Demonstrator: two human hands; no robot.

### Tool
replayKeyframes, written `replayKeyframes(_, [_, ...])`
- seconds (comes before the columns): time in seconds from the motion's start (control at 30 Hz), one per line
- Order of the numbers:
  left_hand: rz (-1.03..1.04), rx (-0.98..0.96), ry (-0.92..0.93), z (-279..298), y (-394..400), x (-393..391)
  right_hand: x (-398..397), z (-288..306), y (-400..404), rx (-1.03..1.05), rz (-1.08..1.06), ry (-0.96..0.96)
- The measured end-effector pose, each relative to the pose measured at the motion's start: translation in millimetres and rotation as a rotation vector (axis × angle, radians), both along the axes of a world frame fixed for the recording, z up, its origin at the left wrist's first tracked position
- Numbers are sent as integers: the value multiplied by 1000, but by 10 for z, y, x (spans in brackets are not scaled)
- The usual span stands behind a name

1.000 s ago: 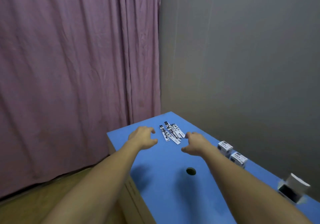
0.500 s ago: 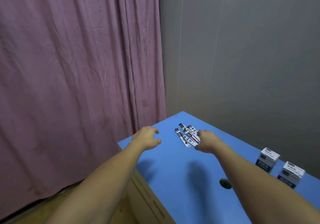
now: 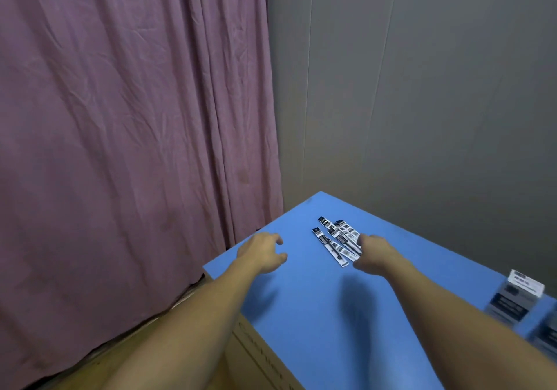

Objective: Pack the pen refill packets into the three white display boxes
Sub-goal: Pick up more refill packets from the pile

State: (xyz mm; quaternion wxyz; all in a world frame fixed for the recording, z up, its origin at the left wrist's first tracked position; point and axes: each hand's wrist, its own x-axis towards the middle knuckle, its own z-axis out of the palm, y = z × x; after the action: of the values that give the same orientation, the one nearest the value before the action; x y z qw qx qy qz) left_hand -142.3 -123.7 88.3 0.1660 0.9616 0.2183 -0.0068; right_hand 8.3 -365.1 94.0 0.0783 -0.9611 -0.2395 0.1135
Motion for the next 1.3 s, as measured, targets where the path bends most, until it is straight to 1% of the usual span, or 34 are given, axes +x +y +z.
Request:
replayKeyframes(0.13, [11, -11, 41, -98, 204, 271, 250, -117, 221, -8, -13, 13])
replayKeyframes(0.3, [18, 59, 144, -239, 304, 744, 638, -252, 401, -8, -24, 26])
replayKeyframes(0.37, [20, 61, 170, -294, 272, 985, 806, -255, 422, -11, -34, 41])
replayKeyframes(0.47, [42, 28, 155, -354, 144, 1365, 1055, -257, 433, 16, -59, 41])
replayKeyframes(0.67, [83, 10, 201, -567, -217, 1917, 1320, -321, 361, 70, -99, 45])
replayKeyframes(0.73, [116, -32, 216, -635, -281, 2083, 1388, -319, 315, 93, -118, 33])
replayKeyframes(0.93, [277, -302, 299, -881, -353, 2473, 1472, -394, 44, 140, -201, 36])
replayKeyframes(1.07, [332, -399, 351, -941, -436, 2647, 1486, -477, -166, 151, -254, 54])
replayKeyframes(1.17, [307, -325, 412, -965, -473, 2785, 1497, -529, -265, 142, -276, 61])
replayKeyframes(1.2, [301, -296, 456, -1021, -466, 2849, 1505, -544, -290, 138, -278, 67])
replayKeyframes(1.23, [296, -298, 462, -1098, -442, 2912, 1513, -552, -306, 131, -276, 70])
replayKeyframes(1.3, [215, -214, 534, -1195, -434, 2957, 1530, -556, -317, 121, -275, 72])
